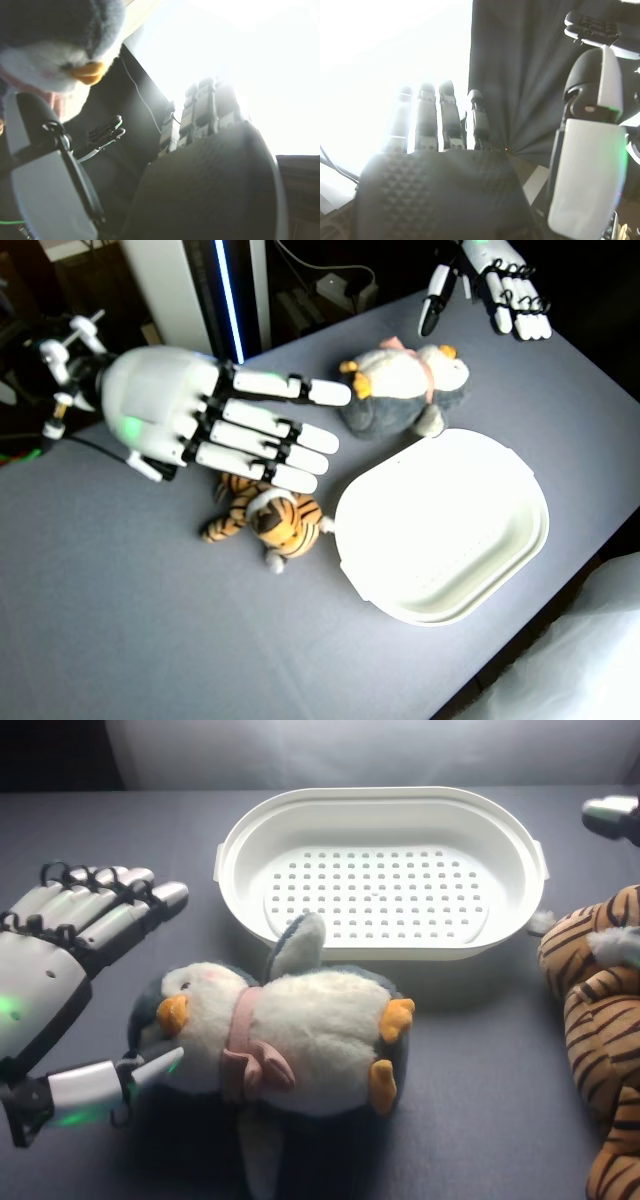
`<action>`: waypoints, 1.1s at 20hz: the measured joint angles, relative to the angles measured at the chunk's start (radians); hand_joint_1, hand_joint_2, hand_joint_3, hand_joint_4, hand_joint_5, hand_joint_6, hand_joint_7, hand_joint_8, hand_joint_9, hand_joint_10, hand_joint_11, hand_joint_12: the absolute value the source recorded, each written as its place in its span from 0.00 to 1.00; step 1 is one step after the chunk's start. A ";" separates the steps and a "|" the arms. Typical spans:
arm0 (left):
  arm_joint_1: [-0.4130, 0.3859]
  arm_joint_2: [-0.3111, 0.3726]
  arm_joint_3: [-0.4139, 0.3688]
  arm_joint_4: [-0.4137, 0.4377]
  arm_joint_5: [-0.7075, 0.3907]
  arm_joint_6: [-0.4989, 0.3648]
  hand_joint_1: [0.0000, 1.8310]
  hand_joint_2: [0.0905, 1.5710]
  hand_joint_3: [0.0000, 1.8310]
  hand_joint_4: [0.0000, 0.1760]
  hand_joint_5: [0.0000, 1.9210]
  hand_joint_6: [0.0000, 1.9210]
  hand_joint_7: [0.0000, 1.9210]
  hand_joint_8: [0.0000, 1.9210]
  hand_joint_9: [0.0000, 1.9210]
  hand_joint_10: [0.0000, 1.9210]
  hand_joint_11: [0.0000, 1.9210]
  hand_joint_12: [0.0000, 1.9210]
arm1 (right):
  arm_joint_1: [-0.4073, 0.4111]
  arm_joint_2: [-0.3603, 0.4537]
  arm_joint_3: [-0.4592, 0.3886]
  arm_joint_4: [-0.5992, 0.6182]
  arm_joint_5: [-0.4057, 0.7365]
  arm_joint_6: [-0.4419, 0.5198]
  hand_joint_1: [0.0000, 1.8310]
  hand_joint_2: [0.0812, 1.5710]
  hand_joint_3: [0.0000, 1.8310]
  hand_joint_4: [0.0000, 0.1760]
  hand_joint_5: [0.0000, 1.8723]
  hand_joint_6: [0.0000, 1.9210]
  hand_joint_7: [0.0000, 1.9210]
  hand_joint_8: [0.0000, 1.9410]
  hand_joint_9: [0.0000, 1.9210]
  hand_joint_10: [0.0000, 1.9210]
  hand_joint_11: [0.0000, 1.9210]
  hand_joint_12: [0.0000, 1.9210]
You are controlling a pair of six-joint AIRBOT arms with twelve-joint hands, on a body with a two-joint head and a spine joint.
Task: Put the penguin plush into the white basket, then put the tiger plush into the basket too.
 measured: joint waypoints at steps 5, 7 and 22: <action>-0.187 0.000 0.039 0.098 0.261 0.133 0.44 0.49 0.00 0.99 0.06 0.00 0.07 0.00 0.11 0.00 0.00 0.33 | 0.000 0.000 0.001 -0.005 -0.001 0.005 0.45 0.84 0.00 0.00 0.21 0.00 0.21 0.00 0.23 0.01 0.18 0.20; -0.212 -0.034 0.068 0.105 0.359 0.142 0.39 0.50 0.00 1.00 0.02 0.00 0.04 0.00 0.07 0.00 0.00 0.22 | 0.000 0.000 0.001 -0.006 -0.001 0.009 0.50 0.85 0.00 0.00 0.21 0.00 0.21 0.00 0.23 0.00 0.19 0.20; -0.260 -0.088 0.097 0.047 0.564 0.286 0.70 0.65 0.00 0.00 0.73 0.01 0.51 0.61 0.46 0.52 0.36 0.73 | -0.007 -0.002 0.006 -0.013 -0.002 0.013 0.56 0.86 0.00 0.00 0.26 0.00 0.25 0.00 0.26 0.00 0.23 0.15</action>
